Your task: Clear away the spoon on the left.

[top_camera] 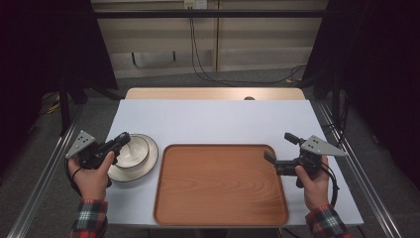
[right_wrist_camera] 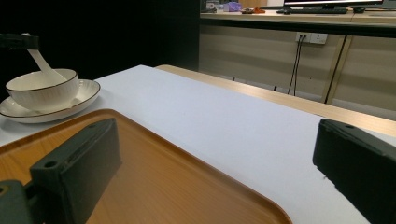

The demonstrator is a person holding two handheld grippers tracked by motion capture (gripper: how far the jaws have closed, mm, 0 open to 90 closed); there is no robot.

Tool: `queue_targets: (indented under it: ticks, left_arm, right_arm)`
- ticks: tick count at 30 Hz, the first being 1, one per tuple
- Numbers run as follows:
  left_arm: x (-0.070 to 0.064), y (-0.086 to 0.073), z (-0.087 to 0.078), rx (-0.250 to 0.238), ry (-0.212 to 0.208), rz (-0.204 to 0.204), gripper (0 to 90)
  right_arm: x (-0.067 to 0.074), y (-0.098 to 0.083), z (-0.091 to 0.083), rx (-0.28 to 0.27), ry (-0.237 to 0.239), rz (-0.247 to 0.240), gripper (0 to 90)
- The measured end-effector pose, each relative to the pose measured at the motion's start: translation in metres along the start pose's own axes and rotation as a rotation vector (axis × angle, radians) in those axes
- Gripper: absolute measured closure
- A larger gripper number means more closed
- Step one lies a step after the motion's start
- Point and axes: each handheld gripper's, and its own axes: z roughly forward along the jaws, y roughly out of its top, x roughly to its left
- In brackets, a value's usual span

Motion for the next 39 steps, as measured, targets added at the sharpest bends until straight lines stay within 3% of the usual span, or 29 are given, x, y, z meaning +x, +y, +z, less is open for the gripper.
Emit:
queue_targets:
  ticks: [3, 39]
  left_arm:
    - [0.001, -0.001, 0.004, -0.024, -0.001, -0.010, 84.8]
    - [0.008, -0.010, 0.021, -0.051, 0.020, -0.017, 84.7]
  right_arm:
    - [0.001, 0.000, 0.000, 0.004, 0.001, 0.003, 0.5]
    - [0.003, -0.002, -0.008, 0.018, -0.001, -0.014, 0.7]
